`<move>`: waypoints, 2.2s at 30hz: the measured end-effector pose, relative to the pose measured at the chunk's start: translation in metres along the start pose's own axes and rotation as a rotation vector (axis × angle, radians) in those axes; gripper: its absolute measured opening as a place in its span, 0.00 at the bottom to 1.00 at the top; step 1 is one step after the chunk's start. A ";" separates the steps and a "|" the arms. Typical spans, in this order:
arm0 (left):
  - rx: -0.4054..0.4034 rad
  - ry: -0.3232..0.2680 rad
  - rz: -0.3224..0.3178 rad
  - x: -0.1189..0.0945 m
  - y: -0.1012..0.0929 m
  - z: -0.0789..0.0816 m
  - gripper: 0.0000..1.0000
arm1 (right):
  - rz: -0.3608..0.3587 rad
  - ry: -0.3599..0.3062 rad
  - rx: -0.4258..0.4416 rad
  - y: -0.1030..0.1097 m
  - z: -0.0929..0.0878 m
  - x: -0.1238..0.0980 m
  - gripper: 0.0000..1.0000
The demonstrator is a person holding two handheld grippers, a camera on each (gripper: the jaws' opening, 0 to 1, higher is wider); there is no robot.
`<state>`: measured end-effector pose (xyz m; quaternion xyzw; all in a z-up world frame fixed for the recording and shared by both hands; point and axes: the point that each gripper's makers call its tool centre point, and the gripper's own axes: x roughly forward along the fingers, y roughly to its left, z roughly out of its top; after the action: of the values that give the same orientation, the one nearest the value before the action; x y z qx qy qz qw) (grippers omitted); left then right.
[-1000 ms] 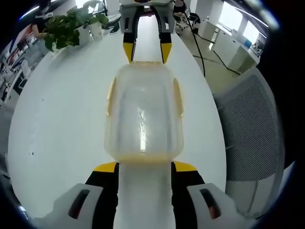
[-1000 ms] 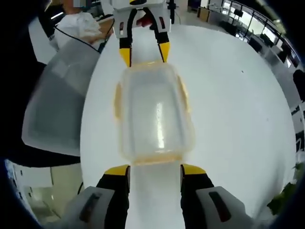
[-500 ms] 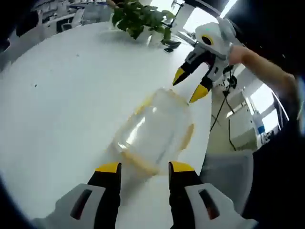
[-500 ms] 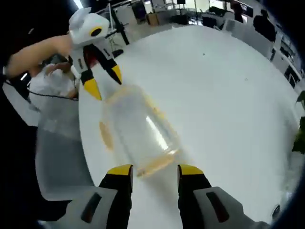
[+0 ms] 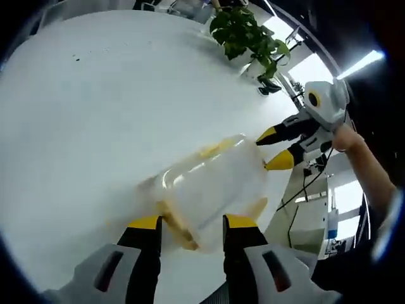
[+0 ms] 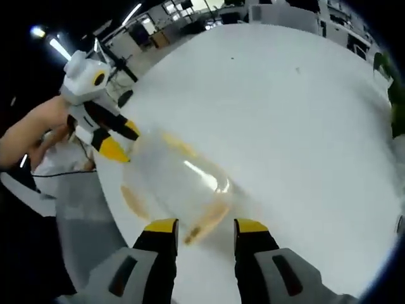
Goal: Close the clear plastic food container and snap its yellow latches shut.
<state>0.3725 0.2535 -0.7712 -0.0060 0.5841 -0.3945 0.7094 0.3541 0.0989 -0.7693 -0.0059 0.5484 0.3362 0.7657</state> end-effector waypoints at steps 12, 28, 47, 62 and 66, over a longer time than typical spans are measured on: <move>-0.119 -0.019 -0.006 0.005 0.001 -0.009 0.36 | 0.037 -0.035 0.087 0.007 0.002 0.009 0.29; -0.199 -0.012 -0.050 0.007 -0.001 -0.009 0.33 | 0.031 -0.024 0.129 0.009 0.002 0.009 0.27; -0.254 -0.009 -0.100 0.006 -0.001 -0.008 0.29 | -0.005 -0.016 0.204 0.008 0.003 0.012 0.22; -0.260 -0.010 -0.092 0.005 0.012 -0.011 0.31 | 0.046 -0.032 0.292 0.009 -0.003 0.010 0.20; -0.250 -0.003 -0.090 0.005 0.011 -0.010 0.33 | 0.052 -0.050 0.271 0.013 -0.003 0.008 0.21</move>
<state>0.3709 0.2630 -0.7834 -0.1212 0.6266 -0.3499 0.6857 0.3468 0.1118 -0.7727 0.1202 0.5697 0.2788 0.7637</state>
